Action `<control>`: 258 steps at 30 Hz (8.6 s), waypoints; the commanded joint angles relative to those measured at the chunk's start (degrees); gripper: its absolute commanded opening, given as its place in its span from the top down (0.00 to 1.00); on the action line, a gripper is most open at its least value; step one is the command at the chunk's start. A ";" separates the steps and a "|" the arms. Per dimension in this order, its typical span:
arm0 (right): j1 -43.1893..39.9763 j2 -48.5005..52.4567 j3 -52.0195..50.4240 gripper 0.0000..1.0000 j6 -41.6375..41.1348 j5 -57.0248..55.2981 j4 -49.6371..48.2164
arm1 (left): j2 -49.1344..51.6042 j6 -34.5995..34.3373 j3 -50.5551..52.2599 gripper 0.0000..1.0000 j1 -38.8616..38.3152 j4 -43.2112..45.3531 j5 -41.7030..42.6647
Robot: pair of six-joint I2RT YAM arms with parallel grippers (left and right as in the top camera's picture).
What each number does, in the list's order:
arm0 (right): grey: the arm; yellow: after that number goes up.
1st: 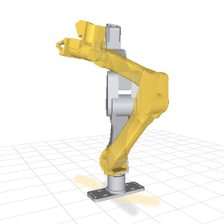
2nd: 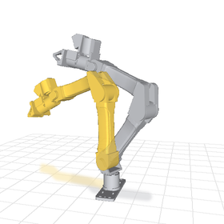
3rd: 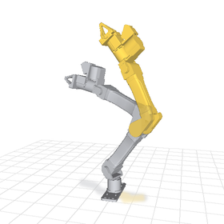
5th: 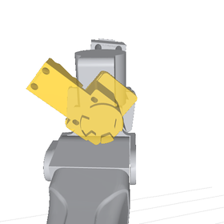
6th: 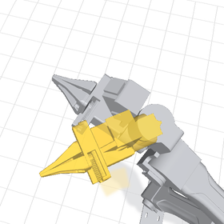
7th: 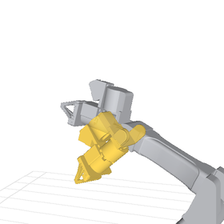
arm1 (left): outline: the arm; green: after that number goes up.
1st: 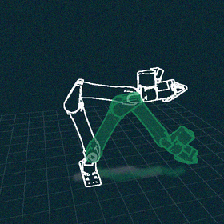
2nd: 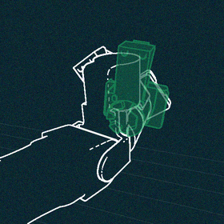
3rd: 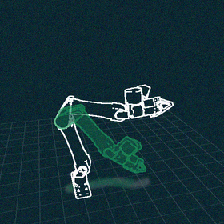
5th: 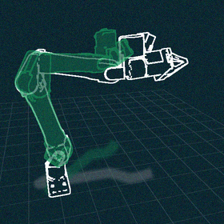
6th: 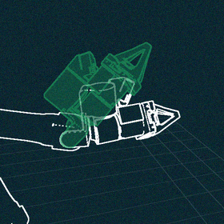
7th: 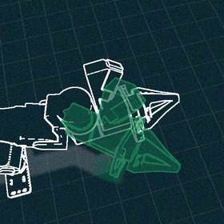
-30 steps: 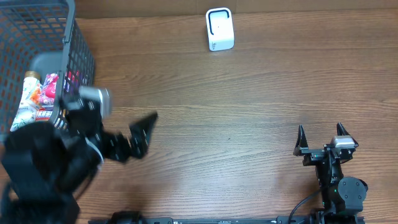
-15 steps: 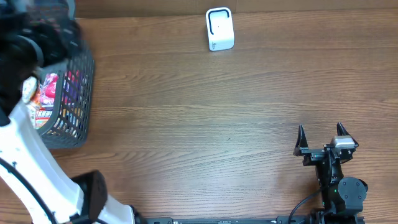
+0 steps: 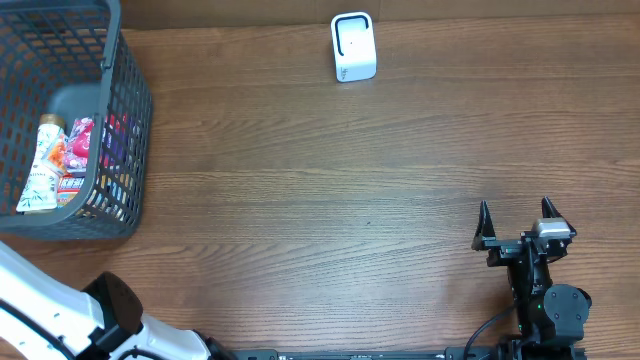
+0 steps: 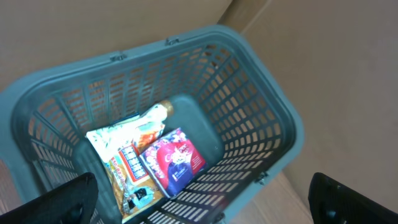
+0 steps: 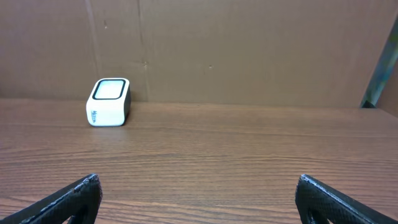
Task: Scan the item barcode
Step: 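Reach into the basket and grasp the red-purple tissue pack with left gripper, then lift the red-purple pack out and place it on the table center, then reach into the basket and grasp the yellow snack bag with left gripper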
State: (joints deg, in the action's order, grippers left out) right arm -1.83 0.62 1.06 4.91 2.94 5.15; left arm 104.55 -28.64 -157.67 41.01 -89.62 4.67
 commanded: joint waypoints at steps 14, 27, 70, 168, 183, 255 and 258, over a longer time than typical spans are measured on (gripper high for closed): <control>0.26 -0.46 -0.57 0.00 0.24 -0.33 -0.39 | 19.58 -6.38 -0.31 0.00 -1.31 -2.89 -2.23; 0.26 -0.46 -0.57 0.00 0.24 -0.33 -0.39 | 32.00 -4.20 -0.31 0.00 -10.01 -5.07 -8.31; 0.26 -0.46 -0.57 0.00 0.24 -0.33 -0.39 | 33.94 -6.01 26.51 0.68 -9.73 6.01 -9.62; 0.26 -0.46 -0.57 0.00 0.24 -0.35 -0.39 | -0.63 12.63 5.14 0.00 -25.18 -5.90 0.35; 0.26 -0.46 -0.57 0.00 0.24 -0.33 -0.39 | 11.69 -1.36 7.19 0.02 -1.46 -7.17 -4.07; 0.26 -0.46 -0.57 0.00 0.24 -0.33 -0.39 | 18.34 5.46 26.10 0.96 -3.54 -1.97 -0.44; 0.26 -0.46 -0.57 0.00 0.24 -0.35 -0.39 | 13.44 5.60 23.61 0.96 -3.54 -2.69 1.38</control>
State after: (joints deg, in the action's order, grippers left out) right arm -1.83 0.62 1.06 4.93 2.94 5.15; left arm 126.30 -24.43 -129.80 37.58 -92.01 4.12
